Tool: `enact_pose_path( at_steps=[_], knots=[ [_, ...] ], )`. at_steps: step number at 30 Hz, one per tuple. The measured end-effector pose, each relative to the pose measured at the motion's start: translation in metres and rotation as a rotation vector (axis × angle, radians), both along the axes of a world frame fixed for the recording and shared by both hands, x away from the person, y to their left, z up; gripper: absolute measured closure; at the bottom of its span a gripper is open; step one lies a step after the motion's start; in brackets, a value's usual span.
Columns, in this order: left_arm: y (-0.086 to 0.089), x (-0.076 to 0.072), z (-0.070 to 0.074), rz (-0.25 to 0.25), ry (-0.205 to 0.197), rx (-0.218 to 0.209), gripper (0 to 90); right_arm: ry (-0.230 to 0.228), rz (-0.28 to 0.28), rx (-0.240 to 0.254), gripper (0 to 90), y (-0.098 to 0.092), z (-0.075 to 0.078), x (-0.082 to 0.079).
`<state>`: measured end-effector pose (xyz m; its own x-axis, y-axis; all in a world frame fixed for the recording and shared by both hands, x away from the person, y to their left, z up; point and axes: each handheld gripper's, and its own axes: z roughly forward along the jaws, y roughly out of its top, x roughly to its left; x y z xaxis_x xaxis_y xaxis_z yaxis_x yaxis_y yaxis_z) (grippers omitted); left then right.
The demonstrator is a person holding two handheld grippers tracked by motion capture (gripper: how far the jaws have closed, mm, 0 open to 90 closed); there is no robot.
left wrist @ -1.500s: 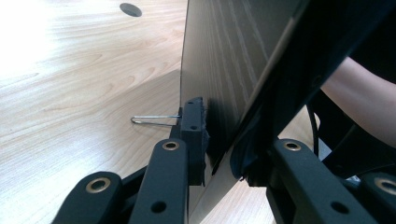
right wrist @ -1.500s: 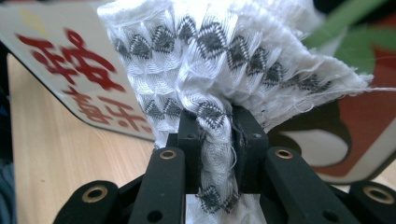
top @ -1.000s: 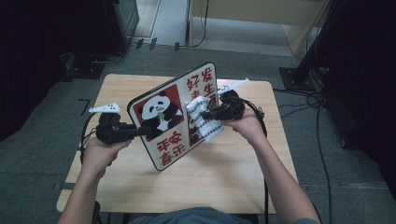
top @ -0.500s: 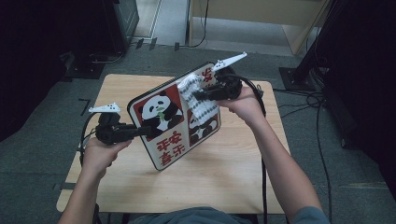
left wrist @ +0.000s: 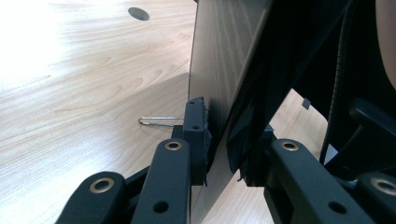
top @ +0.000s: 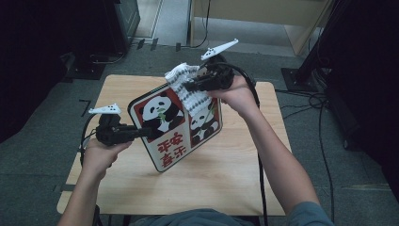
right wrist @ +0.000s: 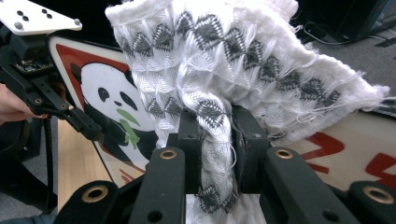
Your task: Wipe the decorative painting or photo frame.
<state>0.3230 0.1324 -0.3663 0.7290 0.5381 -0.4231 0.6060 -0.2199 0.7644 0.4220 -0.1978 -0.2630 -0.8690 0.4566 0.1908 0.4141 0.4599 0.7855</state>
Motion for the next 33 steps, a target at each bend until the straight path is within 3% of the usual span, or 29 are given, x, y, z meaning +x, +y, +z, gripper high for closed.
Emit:
enact_pose_path(
  at_steps=[33],
  knots=[
    [0.001,0.001,0.000,-0.021,0.000,-0.005,75.9,0.028,0.027,-0.002,76.7,-0.008,-0.041,-0.007]
  ],
)
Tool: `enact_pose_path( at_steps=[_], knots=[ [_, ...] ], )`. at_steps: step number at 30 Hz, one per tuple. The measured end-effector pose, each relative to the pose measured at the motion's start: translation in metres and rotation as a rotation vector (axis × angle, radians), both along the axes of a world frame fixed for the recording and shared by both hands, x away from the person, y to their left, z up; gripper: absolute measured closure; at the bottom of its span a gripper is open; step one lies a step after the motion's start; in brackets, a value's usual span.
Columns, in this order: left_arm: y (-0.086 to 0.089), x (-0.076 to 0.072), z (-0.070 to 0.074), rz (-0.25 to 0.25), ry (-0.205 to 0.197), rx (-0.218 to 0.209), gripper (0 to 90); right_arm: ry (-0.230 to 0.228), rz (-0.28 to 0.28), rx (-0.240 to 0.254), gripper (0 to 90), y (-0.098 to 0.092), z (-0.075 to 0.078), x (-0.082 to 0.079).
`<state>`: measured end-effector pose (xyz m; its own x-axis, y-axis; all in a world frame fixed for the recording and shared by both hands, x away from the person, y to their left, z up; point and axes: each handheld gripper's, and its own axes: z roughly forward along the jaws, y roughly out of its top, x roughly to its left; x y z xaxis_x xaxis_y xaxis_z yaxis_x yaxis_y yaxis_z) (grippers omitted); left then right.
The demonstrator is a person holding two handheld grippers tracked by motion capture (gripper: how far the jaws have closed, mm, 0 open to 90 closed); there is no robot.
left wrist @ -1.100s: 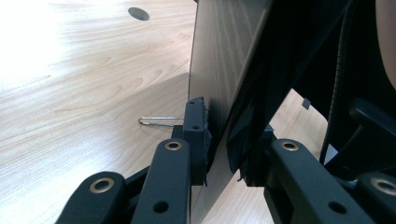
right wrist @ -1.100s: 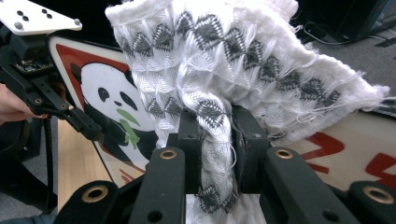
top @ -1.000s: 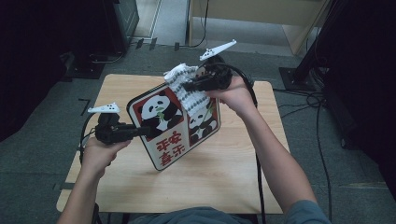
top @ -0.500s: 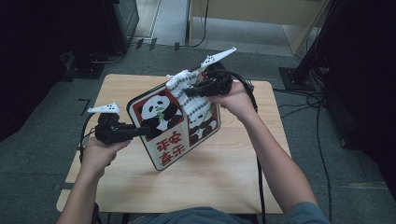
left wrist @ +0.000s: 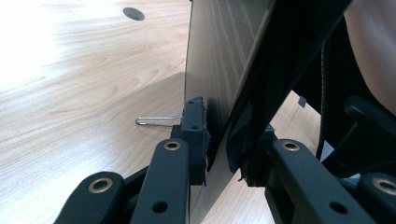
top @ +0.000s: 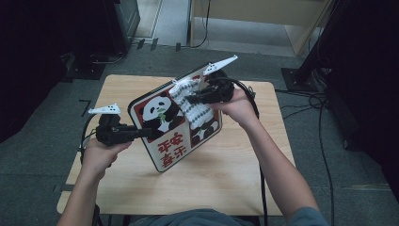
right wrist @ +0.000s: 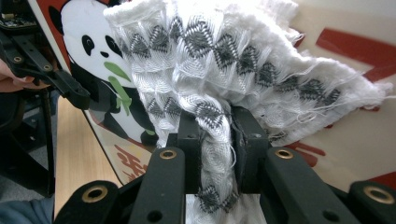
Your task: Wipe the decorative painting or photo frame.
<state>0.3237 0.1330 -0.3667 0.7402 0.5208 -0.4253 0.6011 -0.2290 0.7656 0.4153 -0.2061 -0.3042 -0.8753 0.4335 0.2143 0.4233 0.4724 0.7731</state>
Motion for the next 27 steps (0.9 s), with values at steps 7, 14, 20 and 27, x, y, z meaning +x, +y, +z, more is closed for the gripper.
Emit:
enact_pose_path(
  at_steps=[7,14,20,27],
  knots=[
    [0.000,0.000,0.000,-0.001,-0.001,0.002,76.0,0.017,0.001,0.017,76.7,-0.002,-0.009,-0.001],
    [0.000,0.000,0.000,-0.004,0.000,-0.001,75.8,0.027,0.002,0.015,76.7,-0.002,-0.017,-0.003],
    [0.000,0.000,0.000,-0.005,-0.001,-0.001,75.8,0.037,0.007,0.014,76.7,-0.002,-0.023,-0.004],
    [0.000,0.000,0.000,-0.006,-0.003,-0.002,75.9,0.047,0.005,0.013,76.7,-0.003,-0.031,-0.006]
  ],
)
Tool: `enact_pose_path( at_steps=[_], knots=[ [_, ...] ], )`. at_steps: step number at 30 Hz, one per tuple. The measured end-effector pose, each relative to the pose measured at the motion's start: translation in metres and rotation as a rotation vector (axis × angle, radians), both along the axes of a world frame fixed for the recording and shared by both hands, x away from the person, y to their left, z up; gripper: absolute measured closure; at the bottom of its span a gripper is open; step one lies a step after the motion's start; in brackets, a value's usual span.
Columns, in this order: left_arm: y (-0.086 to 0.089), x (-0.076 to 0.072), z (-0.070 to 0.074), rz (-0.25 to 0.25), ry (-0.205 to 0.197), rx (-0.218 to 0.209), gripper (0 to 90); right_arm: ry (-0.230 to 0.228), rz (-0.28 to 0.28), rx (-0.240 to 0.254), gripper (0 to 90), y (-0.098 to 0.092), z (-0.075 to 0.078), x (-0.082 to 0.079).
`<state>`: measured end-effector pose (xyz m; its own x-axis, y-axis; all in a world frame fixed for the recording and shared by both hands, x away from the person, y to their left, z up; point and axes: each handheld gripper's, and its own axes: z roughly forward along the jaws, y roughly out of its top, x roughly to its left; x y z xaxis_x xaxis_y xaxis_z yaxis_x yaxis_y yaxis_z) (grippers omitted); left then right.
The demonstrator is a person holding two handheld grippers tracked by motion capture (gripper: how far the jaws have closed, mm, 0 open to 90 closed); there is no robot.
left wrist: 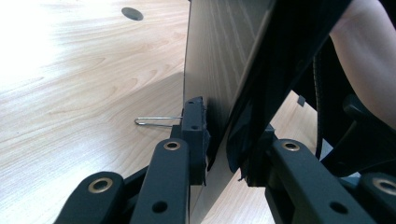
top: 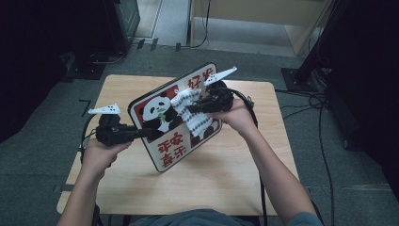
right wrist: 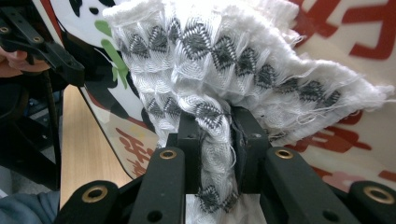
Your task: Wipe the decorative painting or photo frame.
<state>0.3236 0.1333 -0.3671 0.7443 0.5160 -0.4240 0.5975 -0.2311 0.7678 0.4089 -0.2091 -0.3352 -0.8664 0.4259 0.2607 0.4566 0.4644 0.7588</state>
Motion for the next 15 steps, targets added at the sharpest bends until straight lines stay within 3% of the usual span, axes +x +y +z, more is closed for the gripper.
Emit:
enact_pose_path(
  at_steps=[15],
  knots=[
    [0.000,0.000,0.000,-0.001,-0.003,-0.001,75.8,0.020,0.006,-0.007,76.7,-0.002,-0.018,-0.004]
  ],
)
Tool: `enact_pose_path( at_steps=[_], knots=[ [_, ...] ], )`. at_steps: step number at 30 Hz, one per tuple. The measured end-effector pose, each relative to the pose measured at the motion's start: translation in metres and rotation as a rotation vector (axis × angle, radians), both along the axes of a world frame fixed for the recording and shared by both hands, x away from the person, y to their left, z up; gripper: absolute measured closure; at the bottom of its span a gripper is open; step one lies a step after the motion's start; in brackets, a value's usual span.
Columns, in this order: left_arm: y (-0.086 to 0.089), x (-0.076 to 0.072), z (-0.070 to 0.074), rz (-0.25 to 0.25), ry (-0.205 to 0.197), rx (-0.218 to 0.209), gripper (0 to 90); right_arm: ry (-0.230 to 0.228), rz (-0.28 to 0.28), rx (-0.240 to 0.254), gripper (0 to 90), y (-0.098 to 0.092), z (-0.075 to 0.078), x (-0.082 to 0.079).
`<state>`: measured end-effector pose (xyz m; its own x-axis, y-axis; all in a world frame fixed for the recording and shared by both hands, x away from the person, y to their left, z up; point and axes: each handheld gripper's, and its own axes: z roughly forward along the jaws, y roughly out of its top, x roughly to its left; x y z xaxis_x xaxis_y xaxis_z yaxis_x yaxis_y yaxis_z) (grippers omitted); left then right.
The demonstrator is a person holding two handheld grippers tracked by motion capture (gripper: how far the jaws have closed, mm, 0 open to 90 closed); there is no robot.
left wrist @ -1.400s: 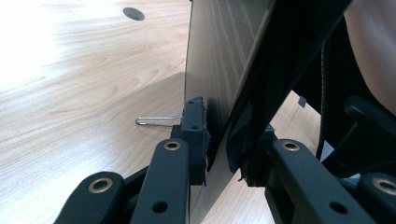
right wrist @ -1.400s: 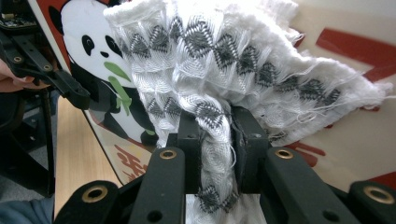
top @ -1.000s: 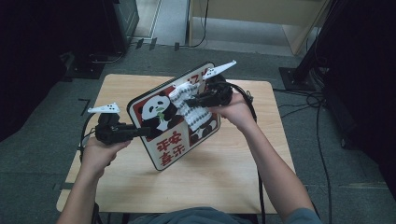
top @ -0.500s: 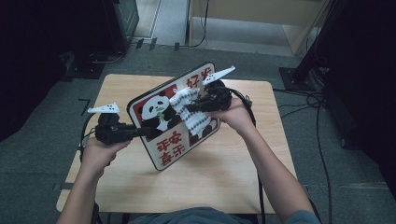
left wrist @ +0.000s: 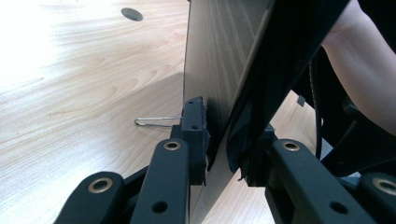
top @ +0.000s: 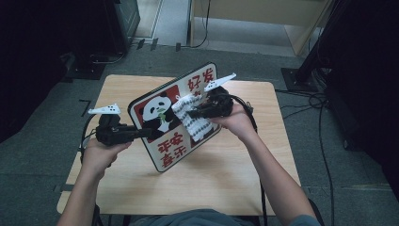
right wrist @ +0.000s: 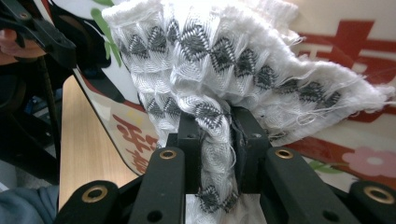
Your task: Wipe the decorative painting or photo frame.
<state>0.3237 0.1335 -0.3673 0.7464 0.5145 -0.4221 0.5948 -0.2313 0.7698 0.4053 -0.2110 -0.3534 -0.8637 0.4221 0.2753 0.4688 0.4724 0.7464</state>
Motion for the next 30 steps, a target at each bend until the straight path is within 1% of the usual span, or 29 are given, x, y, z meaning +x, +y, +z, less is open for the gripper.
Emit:
enact_pose_path(
  at_steps=[3,10,14,16,18,30],
  knots=[
    [0.000,0.000,0.000,0.000,0.000,0.000,75.8,0.005,-0.003,0.002,76.6,-0.001,-0.003,0.000],
    [0.000,0.000,0.000,-0.003,-0.001,0.000,75.8,0.018,0.000,-0.012,76.5,-0.001,-0.013,-0.002],
    [0.000,0.000,0.000,-0.004,-0.002,0.000,75.7,0.015,-0.001,-0.024,76.5,-0.001,-0.016,-0.004],
    [0.000,0.000,0.000,-0.004,-0.003,0.001,75.7,0.012,-0.004,-0.021,76.5,-0.001,-0.019,-0.005],
    [0.000,0.000,0.000,-0.004,-0.003,0.001,75.8,0.024,-0.004,-0.026,76.5,-0.002,-0.022,-0.006],
    [0.000,0.000,0.000,-0.007,-0.002,0.002,75.7,0.043,0.000,-0.045,76.1,-0.003,-0.040,-0.009]
  ],
)
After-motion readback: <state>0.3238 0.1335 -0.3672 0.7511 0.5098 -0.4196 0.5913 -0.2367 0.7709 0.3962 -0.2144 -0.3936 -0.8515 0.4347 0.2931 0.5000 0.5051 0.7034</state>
